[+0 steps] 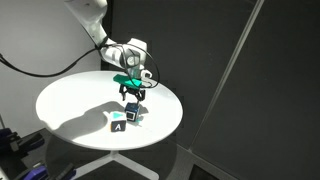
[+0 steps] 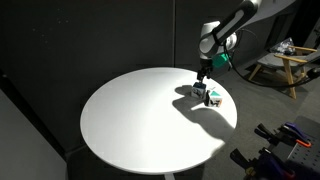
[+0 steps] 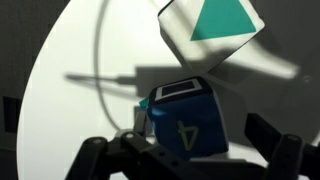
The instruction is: Move the block to the left forward
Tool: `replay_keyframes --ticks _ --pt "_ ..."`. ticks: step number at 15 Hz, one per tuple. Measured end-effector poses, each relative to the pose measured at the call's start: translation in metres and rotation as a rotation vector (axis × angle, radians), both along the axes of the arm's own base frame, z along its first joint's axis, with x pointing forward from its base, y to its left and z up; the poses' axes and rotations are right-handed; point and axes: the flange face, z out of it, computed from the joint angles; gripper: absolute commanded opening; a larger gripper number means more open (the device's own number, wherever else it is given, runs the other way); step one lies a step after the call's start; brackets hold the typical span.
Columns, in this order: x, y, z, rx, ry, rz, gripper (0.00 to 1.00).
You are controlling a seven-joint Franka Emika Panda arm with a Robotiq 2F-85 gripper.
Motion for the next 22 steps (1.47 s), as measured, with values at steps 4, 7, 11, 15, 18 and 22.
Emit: replay_keyframes --ticks 4,7,11,15,18,22 --pt "0.005 0.002 -0.012 -0.005 -0.001 0.009 1.00" --pt "0.011 0.002 -0.015 -0.006 -0.006 0.009 1.00" --pt "0.018 0.002 -0.020 -0.008 -0.012 0.010 1.00" --pt "0.022 0.003 -0.025 -0.009 -0.013 0.012 1.00" --pt "0.023 0.004 -0.028 -0.012 -0.011 0.020 1.00" --pt "0.024 0.006 -0.031 -0.032 -0.005 0.044 1.00"
